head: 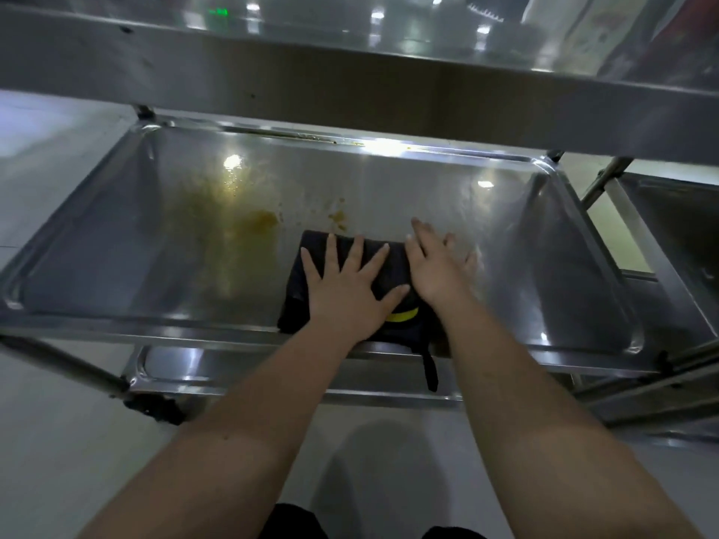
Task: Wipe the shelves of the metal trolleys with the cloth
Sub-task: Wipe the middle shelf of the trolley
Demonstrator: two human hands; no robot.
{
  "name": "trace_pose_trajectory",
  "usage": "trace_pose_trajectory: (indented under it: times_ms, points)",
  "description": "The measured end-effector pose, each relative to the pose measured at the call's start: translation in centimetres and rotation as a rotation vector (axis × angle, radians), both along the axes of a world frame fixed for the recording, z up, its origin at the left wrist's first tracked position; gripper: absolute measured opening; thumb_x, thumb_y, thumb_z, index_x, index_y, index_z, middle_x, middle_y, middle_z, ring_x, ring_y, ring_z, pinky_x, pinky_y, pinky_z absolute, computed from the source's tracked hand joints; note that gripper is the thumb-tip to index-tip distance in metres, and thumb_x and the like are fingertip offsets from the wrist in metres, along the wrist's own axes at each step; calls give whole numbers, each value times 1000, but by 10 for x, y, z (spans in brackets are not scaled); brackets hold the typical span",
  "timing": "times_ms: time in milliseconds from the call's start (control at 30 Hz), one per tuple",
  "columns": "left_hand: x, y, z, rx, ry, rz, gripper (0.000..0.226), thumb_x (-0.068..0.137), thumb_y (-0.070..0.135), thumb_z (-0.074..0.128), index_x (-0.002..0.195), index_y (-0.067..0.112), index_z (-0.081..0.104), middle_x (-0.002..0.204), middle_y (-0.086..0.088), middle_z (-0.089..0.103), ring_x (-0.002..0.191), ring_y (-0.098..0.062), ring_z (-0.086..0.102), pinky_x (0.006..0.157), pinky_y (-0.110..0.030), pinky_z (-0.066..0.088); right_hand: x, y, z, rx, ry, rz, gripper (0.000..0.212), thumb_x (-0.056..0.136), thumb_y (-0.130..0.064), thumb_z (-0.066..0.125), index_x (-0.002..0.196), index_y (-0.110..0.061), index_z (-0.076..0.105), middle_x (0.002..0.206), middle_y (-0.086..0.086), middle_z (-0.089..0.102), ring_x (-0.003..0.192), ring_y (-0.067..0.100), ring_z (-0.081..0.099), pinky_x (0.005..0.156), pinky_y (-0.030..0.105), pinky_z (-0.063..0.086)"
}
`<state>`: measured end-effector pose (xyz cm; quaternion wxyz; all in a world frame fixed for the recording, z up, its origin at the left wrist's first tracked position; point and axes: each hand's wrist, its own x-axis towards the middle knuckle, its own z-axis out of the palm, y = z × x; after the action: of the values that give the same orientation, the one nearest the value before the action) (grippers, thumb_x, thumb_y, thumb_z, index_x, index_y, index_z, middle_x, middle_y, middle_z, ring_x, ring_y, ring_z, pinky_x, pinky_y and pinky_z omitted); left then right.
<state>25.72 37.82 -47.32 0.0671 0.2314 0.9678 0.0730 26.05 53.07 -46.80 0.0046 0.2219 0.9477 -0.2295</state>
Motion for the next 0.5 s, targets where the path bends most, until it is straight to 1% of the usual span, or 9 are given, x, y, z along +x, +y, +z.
trace_pose_trajectory:
  times_ms: [67,100,200,300,400,500]
  points:
    - [-15,-20,-1,-29,0,14,79,82,86,11,152,51,-1,165,7,-4,150,-33,-15,112,-66,-16,-3,-4,-5,161,-77,51,51,102,-56,14,152,-45,19,164,-12,7,151,26,-1,116,61,-7]
    - [-26,-34,-1,-46,10,41,81,80,88,11,152,52,0,165,7,-3,150,-33,-14,112,-67,-14,-3,-5,-7,202,-97,68,53,101,-59,13,152,-45,18,165,-11,5,151,28,-2,115,62,-7]
    - [-65,-87,-1,-90,23,169,82,78,89,10,152,53,1,166,8,-1,150,-34,-9,113,-68,-8,-2,-7,-8,284,-132,109,61,96,-68,18,153,-46,13,165,-8,1,151,33,-4,114,65,-8]
    - [-85,-115,0,-126,-6,229,81,77,89,8,151,54,-1,166,8,-3,150,-35,-9,113,-69,-6,-6,-12,-11,330,-151,121,64,94,-70,18,153,-47,9,165,-6,-2,150,36,-5,113,68,-7]
    - [-66,-94,5,-113,-38,207,78,80,87,8,150,56,-5,165,6,-7,149,-40,-12,110,-72,-8,-7,-13,-13,355,-163,108,63,95,-70,15,153,-48,6,165,-6,-3,150,37,-5,112,69,-5]
    - [-24,-72,2,-84,-49,110,78,80,88,10,149,56,-8,165,6,-13,148,-39,-18,108,-72,-12,-6,-9,-11,351,-173,107,63,94,-71,13,152,-48,5,165,-8,-4,150,36,-5,113,68,-6]
